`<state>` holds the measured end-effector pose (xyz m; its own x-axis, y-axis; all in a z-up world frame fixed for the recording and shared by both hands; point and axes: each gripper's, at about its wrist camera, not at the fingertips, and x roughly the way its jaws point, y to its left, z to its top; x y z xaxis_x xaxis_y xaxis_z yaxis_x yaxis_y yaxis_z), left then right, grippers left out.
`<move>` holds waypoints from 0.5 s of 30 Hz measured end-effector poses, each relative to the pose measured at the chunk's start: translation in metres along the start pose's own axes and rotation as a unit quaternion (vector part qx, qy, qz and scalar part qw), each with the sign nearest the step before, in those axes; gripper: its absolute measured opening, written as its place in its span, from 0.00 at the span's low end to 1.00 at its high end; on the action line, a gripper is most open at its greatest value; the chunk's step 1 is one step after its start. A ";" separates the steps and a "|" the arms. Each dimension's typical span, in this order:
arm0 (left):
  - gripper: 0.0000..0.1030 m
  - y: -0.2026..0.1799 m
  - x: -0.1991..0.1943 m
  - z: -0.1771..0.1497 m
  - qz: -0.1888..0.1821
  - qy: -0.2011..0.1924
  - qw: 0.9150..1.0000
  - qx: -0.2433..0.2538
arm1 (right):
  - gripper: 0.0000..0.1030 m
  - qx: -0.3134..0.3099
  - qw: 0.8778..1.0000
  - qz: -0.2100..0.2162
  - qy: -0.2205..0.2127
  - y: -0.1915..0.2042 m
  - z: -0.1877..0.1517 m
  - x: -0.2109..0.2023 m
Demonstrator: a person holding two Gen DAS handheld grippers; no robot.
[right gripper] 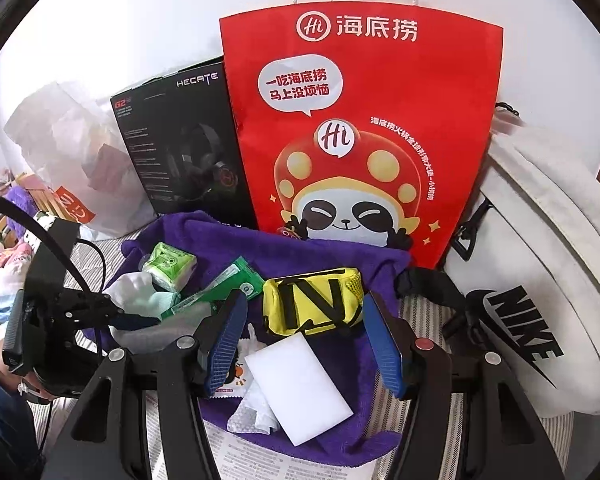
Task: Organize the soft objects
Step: 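Open both tools to drop the mesh bag and strap onto the towel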
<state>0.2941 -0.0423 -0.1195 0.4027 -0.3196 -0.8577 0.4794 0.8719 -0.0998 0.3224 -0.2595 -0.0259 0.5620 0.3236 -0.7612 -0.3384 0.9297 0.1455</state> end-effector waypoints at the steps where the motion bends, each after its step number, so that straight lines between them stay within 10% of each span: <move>1: 0.54 0.000 -0.004 0.000 0.002 -0.002 1.000 0.000 | 0.58 0.000 1.000 -0.003 0.001 0.000 0.000 0.000; 15: 0.70 0.019 -0.043 0.001 0.042 -0.027 0.998 -0.029 | 0.68 0.002 1.000 -0.022 0.013 0.028 -0.008 -0.022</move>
<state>0.2863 -0.0127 -0.0844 0.4817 -0.2636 -0.8358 0.3973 0.9157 -0.0598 0.2944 -0.2420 -0.0105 0.5573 0.2773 -0.7826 -0.3100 0.9439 0.1137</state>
